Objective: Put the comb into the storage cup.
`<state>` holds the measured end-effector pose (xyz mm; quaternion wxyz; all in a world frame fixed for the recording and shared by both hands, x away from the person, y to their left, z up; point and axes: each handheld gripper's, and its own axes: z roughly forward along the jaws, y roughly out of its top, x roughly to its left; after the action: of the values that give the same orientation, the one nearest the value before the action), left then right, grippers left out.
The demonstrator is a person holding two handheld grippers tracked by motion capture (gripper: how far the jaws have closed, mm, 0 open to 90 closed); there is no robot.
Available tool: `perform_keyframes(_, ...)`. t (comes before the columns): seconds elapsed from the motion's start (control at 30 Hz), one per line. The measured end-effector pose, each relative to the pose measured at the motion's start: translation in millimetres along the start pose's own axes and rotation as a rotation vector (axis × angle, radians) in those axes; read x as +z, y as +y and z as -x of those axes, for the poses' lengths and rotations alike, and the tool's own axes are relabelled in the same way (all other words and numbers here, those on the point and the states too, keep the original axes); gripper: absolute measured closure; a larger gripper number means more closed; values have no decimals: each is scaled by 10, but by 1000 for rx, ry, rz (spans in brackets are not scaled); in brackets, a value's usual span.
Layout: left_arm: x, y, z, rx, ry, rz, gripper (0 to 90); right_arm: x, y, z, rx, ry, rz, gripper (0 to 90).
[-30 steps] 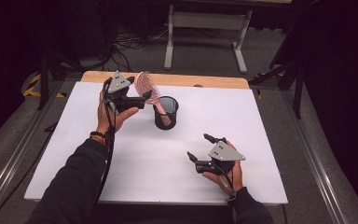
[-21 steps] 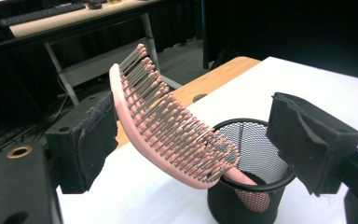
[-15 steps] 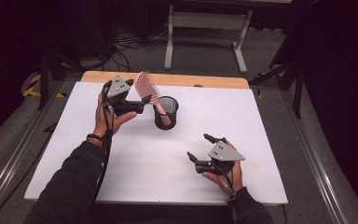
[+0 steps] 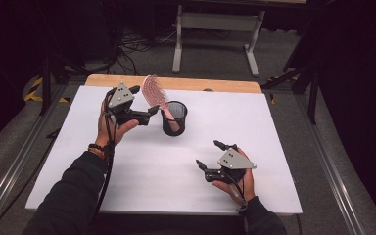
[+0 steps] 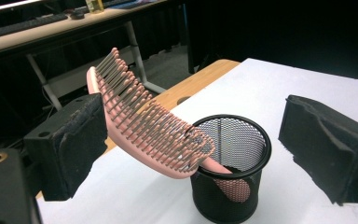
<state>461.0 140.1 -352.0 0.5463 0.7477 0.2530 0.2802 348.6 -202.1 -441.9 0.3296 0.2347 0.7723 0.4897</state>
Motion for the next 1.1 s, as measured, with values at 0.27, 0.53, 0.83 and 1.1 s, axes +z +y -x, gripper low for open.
perform_keyframes(0.27,-86,-3,44,34,-4,7,90,-5,1,6,0,4,3,157)
perform_keyframes(0.53,-134,-30,91,50,-15,12,90,-5,7,-1,-9,7,7,154)
perform_keyframes(0.83,-165,-85,175,82,-43,-3,84,-16,12,3,-8,3,12,156)
perform_keyframes(1.1,-250,-120,282,119,-66,2,88,-15,15,3,-9,3,11,160)
